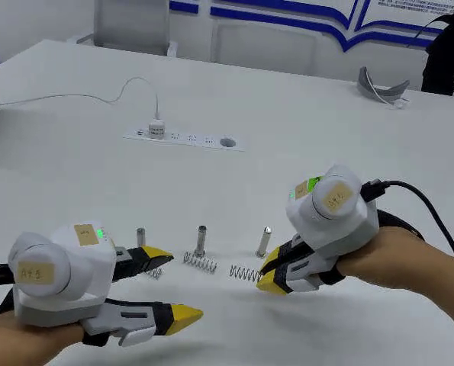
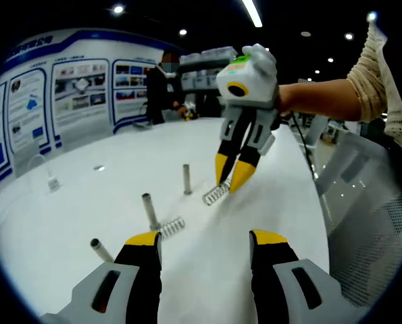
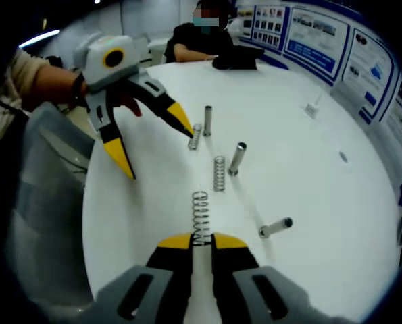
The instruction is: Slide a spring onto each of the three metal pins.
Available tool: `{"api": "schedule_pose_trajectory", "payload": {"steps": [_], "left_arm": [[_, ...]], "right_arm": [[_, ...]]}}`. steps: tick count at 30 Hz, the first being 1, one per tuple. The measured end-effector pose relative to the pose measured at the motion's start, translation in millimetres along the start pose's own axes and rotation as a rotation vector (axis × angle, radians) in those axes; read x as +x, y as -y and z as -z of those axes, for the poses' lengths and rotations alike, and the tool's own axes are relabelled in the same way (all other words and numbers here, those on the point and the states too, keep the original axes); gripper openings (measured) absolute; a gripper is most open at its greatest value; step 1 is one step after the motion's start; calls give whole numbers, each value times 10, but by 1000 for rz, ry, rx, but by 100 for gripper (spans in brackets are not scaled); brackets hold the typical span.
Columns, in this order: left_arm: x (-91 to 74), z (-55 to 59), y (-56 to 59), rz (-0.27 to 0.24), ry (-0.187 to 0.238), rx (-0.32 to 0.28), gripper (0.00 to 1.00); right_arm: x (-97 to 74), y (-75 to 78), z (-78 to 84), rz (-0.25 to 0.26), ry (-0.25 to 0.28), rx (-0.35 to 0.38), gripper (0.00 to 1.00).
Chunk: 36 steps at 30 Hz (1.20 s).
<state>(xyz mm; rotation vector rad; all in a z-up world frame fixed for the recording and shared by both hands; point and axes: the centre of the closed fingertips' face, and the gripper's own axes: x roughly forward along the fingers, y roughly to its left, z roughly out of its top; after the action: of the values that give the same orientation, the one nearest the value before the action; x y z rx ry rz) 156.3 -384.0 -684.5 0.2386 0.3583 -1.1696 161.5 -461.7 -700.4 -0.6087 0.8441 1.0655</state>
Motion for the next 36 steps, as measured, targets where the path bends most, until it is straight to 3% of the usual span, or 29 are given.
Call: {"api": "schedule_pose_trajectory", "payload": {"steps": [14, 36], "left_arm": [[239, -56, 193, 92, -20, 86, 42], [318, -69, 393, 145, -35, 218, 18]], "right_arm": [[-21, -174, -75, -45, -15, -59, 12], [6, -404, -122, -122, -78, -163, 12]]}}
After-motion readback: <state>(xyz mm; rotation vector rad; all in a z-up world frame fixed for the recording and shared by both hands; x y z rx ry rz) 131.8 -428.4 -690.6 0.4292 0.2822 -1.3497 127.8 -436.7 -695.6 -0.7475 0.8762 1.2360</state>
